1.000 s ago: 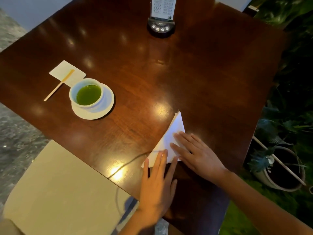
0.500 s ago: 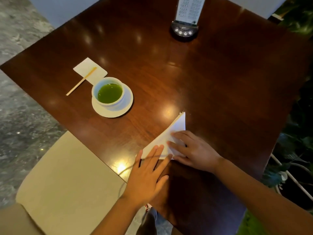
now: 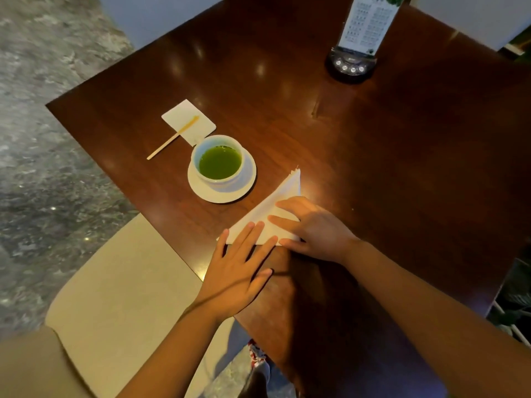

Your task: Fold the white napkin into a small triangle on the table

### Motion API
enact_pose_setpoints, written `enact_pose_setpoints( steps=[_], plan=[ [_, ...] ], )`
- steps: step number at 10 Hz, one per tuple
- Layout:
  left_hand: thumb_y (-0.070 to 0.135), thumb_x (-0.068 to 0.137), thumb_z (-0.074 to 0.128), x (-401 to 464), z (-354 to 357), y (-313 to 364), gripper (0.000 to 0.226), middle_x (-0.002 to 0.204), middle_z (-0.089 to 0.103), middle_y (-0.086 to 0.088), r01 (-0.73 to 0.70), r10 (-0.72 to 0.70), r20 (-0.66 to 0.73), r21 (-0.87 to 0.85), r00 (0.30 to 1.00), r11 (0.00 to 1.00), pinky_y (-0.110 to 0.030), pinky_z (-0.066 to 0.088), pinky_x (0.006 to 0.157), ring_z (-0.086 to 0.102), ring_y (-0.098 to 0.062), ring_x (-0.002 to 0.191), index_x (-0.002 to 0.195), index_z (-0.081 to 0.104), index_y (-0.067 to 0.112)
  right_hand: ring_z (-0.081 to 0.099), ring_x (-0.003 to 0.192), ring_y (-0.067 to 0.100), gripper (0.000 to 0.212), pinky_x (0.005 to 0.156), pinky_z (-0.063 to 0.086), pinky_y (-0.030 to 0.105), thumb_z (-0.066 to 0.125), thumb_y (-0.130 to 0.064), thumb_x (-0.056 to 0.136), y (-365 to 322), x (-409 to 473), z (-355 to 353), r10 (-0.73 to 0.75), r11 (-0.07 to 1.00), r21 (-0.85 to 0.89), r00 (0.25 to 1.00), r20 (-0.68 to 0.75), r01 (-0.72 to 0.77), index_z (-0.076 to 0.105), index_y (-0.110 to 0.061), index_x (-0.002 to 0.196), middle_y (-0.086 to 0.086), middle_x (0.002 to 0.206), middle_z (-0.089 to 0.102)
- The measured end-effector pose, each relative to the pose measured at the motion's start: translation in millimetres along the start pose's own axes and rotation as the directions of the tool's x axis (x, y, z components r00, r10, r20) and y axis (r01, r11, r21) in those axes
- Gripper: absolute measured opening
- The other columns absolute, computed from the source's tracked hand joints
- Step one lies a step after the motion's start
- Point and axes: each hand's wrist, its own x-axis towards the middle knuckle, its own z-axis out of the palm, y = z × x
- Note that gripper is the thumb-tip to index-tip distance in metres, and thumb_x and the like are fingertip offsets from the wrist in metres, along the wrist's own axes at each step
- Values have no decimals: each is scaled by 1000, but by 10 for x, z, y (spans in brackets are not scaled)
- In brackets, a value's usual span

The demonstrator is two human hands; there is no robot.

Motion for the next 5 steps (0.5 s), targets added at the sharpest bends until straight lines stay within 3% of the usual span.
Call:
enact_pose_setpoints(
  steps=[3, 5],
  plan=[
    [47, 100, 23, -29, 17, -67, 53, 157, 17, -4, 14, -14, -24, 1, 1000, 1000, -50, -1, 115, 5, -20, 145, 148, 25, 26, 21, 140, 25, 56, 105, 35, 42, 45, -45, 93, -76, 84, -32, 12, 1000, -5, 1000, 29, -12, 30, -28, 144, 4, 153, 26],
    [45, 99, 26, -16, 4, -48, 52, 157, 18, -4, 24, -25, -45, -21, 999, 999, -50, -2, 114, 6, -20, 145, 148, 26, 26, 22, 139, 21, 56, 107, 32, 37, 45, -44, 93, -143, 52, -134, 43, 999, 11, 999, 21, -44, 29, -28, 144, 2, 153, 27]
  ],
)
